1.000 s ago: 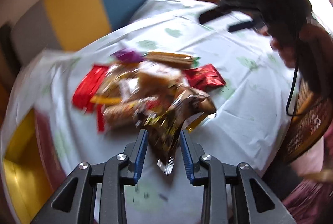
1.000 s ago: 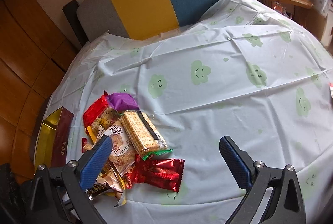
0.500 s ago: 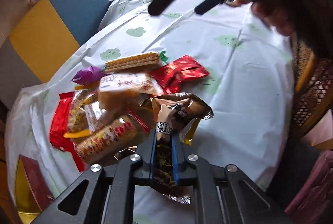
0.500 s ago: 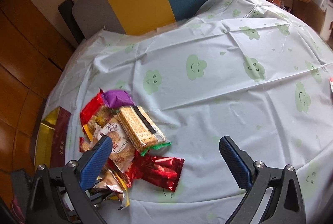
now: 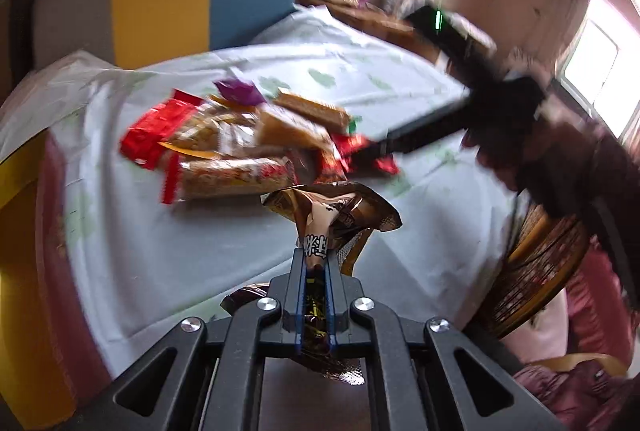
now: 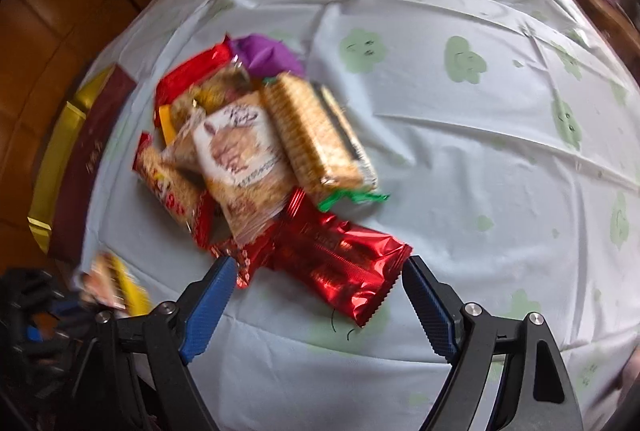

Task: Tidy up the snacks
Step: 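Carry the chocolate wrapper into the gold tin and release it while the right tool grasps a red candy packet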

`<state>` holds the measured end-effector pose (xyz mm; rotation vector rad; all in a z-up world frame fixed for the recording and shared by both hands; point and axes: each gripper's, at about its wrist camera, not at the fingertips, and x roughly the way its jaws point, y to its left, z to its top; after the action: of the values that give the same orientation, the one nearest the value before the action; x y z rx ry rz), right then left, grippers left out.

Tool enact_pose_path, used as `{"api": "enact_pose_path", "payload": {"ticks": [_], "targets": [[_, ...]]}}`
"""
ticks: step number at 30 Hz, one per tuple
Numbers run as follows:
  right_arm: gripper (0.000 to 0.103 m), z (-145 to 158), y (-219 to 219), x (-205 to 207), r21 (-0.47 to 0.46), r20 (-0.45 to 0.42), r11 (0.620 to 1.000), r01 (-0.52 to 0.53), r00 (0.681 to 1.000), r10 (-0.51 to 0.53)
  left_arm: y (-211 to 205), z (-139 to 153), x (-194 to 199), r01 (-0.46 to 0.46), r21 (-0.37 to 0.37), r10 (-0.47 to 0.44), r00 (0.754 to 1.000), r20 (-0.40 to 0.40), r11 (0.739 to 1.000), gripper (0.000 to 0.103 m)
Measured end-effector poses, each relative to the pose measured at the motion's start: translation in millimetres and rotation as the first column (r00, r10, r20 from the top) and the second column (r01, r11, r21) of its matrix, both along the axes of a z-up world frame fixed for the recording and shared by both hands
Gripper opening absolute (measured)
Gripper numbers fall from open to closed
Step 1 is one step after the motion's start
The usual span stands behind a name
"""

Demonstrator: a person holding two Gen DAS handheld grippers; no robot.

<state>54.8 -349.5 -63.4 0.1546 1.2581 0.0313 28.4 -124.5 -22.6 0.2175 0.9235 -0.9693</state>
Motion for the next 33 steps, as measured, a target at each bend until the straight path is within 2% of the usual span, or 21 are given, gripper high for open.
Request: {"api": "enact_pose_path", "payload": {"ticks": [4, 7, 13, 14, 18, 20, 24, 29, 33], "targets": [[0.086, -4, 12, 1, -0.066, 0.000, 0.995, -0.074, 0.997, 0.074, 35, 25, 5, -0.090, -0.106, 0.089, 0.996, -0.016, 0.990, 0.007], [0.086, -6, 15, 2, -0.120, 0.012, 0.987, -0.106, 0.994, 0.109, 68, 46, 15, -0.173, -0.175, 0.173, 0.985, -0.017, 0.969, 0.007], [0.086, -11, 19, 11, -0.152, 0.013, 0.975, -0.163, 0.986, 0.167, 128, 67, 34, -0.332, -0.217, 0.338, 0.941, -0.007, 0.918, 0.007], [0.082, -11, 20, 12, -0.144, 0.014, 0.975, -0.170, 0.985, 0.173, 136, 69, 37, -0.354, -0.216, 0.362, 0.932, -0.007, 0.910, 0.007], [0.061, -9, 24, 11, -0.120, 0.016, 0.972, -0.202, 0.979, 0.205, 168, 74, 50, -0.457, -0.213, 0.464, 0.886, -0.023, 0.863, 0.007], [0.040, -11, 24, 11, -0.144, 0.001, 0.969, -0.200, 0.979, 0.202, 182, 71, 61, -0.519, -0.204, 0.522, 0.852, -0.043, 0.830, 0.007], [0.037, -15, 25, 9, -0.152, -0.020, 0.967, -0.203, 0.979, 0.203, 210, 59, 88, -0.639, -0.166, 0.627, 0.769, -0.126, 0.751, 0.007], [0.037, -14, 24, 10, -0.145, -0.022, 0.970, -0.194, 0.981, 0.193, 218, 37, 120, -0.713, -0.118, 0.690, 0.700, -0.186, 0.692, 0.007], [0.037, -15, 24, 8, -0.146, -0.018, 0.970, -0.193, 0.981, 0.192, 204, 21, 148, -0.747, -0.069, 0.727, 0.660, -0.190, 0.661, 0.007]]}}
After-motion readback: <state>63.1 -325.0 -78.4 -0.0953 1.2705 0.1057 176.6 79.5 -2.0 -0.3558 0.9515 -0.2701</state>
